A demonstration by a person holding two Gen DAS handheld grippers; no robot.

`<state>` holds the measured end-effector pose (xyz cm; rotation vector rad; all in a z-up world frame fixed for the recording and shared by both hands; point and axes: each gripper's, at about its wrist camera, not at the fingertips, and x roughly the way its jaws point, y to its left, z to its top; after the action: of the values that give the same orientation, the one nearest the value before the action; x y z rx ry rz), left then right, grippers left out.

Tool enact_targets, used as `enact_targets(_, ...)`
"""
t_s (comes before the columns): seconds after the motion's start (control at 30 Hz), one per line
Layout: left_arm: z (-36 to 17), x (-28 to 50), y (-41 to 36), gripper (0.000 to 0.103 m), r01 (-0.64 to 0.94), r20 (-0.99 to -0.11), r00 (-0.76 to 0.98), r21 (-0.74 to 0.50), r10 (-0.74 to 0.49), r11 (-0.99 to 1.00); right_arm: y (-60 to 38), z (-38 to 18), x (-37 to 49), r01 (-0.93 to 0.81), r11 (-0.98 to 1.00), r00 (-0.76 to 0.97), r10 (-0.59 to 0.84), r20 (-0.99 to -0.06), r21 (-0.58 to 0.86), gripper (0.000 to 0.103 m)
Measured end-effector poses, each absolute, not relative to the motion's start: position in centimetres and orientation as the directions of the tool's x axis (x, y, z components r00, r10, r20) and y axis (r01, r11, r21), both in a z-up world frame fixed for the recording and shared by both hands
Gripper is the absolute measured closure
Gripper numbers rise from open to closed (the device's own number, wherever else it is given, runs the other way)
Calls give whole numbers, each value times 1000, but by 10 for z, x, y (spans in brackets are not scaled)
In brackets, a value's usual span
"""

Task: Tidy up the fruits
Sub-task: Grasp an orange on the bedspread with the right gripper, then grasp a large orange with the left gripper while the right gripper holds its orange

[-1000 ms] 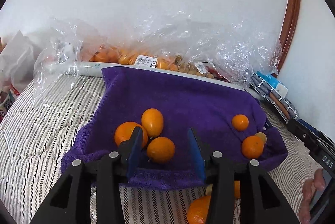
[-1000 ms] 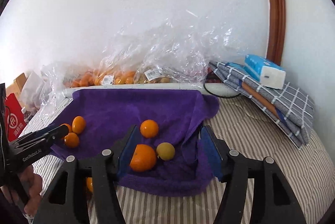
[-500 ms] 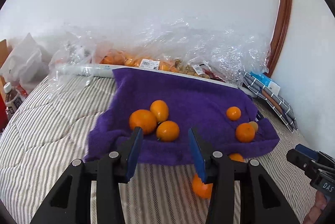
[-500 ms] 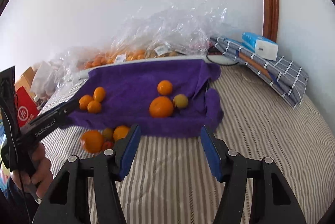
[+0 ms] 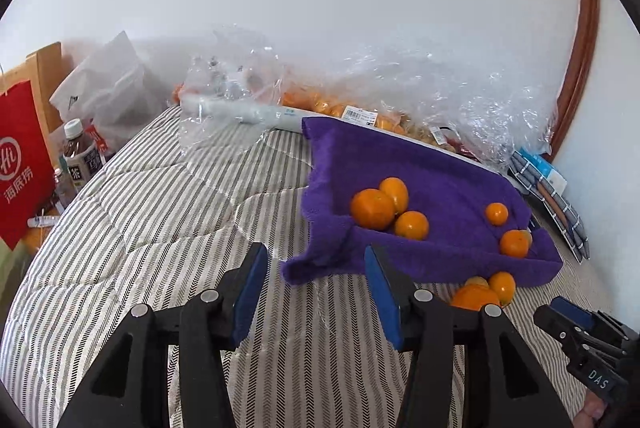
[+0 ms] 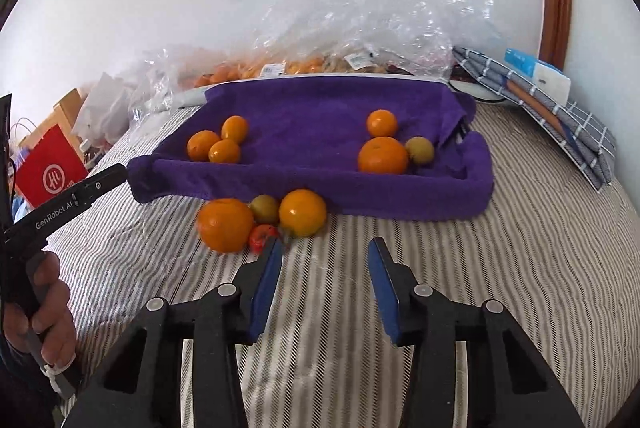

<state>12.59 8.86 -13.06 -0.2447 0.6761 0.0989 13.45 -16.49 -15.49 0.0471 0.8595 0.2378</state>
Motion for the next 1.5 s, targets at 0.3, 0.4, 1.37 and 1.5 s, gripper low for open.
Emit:
enact_targets(0.3, -132, 127, 92, 55, -170, -635, 772, -204, 1, 964, -153, -172, 179, -170, 966, 566, 257, -784, 194, 64)
enact_targets(0.4, -134, 129, 96, 55, -173, -648, 762, -226, -16, 959, -150, -178, 187, -184, 956, 539, 292, -790, 227, 64)
enact_targets(1.37, -153, 140, 49, 52, 50, -756, 636, -162, -157, 986, -217, -170, 149, -140, 968, 617, 251, -746, 210, 68)
enact_targets(1.5, -152, 134, 39, 52, 112, -758, 616, -186, -215, 976, -225, -170, 148, -115, 966, 626, 253, -738, 233, 68)
